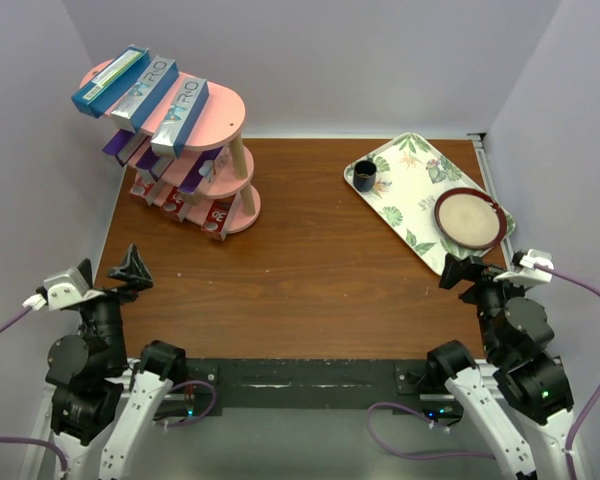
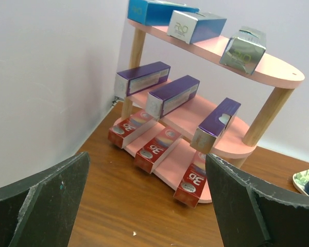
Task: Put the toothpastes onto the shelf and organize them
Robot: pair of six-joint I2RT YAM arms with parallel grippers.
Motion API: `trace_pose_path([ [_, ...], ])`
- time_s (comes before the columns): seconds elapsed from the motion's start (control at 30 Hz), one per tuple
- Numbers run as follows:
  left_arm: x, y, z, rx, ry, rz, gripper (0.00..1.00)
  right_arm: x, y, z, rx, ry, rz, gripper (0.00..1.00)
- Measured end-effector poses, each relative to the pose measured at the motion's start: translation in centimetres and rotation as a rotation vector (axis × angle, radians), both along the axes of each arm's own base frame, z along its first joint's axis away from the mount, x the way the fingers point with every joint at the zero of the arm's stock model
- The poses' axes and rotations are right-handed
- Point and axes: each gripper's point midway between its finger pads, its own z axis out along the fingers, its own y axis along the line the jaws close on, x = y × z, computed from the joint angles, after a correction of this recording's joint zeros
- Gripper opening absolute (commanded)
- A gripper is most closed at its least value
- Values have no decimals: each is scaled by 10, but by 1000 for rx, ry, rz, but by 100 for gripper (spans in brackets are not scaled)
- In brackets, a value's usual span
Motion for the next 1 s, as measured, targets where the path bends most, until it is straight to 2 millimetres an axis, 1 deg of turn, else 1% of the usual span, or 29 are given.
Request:
trace_pose_path([
  [0.13, 10, -6, -9, 3, 9, -16, 100, 0, 0, 0, 0, 1, 0, 98],
  [0.27, 21, -12, -9, 4, 24, -29, 100, 0, 0, -1, 0, 1, 1, 98],
  [0.37, 38, -18, -11, 9, 59, -34, 100, 0, 0, -2, -2, 4, 2, 98],
  [0.6, 89, -37, -21, 22, 163, -49, 100, 1, 3, -3, -5, 9, 15, 98],
  [0.73, 117, -44, -14, 20, 203, -35, 100, 2, 6, -3, -6, 9, 31, 98],
  [0.87, 145, -46, 7, 15, 225, 9, 100, 2, 6, -3, -8, 8, 33, 98],
  [0.93, 154, -47, 12, 14, 224, 24, 100, 2, 6, -3, -9, 8, 34, 99],
  [1.0, 158, -44, 15, 12, 224, 40, 100, 2, 6, -3, -12, 8, 37, 98],
])
